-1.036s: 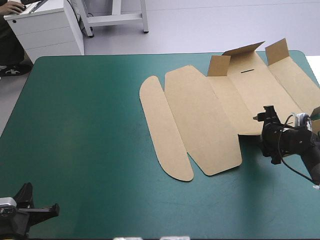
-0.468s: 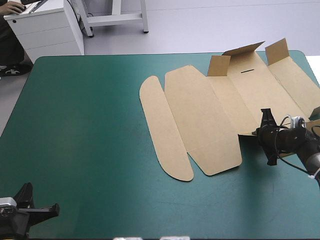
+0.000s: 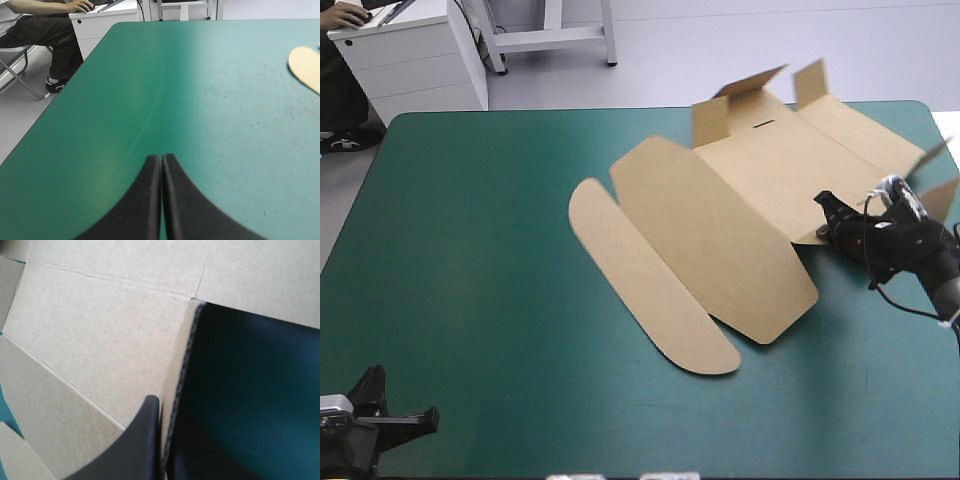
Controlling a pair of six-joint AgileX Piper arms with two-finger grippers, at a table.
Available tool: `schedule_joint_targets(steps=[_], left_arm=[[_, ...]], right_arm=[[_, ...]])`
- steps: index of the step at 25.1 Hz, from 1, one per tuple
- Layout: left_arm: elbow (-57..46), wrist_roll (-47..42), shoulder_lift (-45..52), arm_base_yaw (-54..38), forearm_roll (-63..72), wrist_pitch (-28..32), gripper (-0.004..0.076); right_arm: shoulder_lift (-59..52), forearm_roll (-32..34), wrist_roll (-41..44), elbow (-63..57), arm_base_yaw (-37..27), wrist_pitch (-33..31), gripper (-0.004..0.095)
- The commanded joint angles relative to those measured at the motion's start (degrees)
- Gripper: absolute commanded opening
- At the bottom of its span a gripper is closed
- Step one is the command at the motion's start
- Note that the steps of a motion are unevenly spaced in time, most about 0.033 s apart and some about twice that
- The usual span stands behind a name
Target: Fold the box
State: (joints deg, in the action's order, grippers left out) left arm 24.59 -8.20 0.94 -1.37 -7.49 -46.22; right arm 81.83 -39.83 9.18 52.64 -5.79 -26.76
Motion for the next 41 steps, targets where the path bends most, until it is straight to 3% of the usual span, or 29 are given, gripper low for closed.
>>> schedule_joint_targets(steps=[1, 4, 9, 13, 19, 31, 37, 41], left_arm=[[1.28, -0.18, 0.77, 0.05, 0.02, 4.27, -0.0010], [1.28, -0.18, 0.77, 0.05, 0.02, 4.27, -0.0010], [1.28, -0.18, 0.77, 0.05, 0.02, 4.27, -0.0010], [1.28, -0.18, 0.77, 0.05, 0.02, 4.27, -0.0010], [1.28, -0.18, 0.77, 0.05, 0.02, 4.27, -0.0010], [1.28, -0.18, 0.77, 0.05, 0.02, 4.27, -0.0010], [1.28, -0.18, 0.77, 0.05, 0.02, 4.27, -0.0010], [1.28, -0.18, 0.77, 0.05, 0.02, 4.27, -0.0010]], right_arm=[[2.82, -0.97, -21.85, 12.34, 0.00, -11.46, 0.0000], [6.48, -0.85, -30.54, 19.92, 0.00, -18.31, 0.0000], [13.56, -0.44, -48.19, 33.94, 2.28, -22.52, 0.0000], [20.98, 7.42, -59.81, 44.14, 9.54, -32.50, 0.0000], [26.17, 18.07, -70.36, 51.54, 19.41, -31.30, -0.0001], [29.12, 21.32, -94.30, 52.11, 30.48, -23.85, -0.0020], [29.25, 23.18, -94.71, 52.11, 32.36, -17.91, -0.0020], [29.25, 23.64, -94.81, 52.11, 32.36, -17.24, -0.0010]])
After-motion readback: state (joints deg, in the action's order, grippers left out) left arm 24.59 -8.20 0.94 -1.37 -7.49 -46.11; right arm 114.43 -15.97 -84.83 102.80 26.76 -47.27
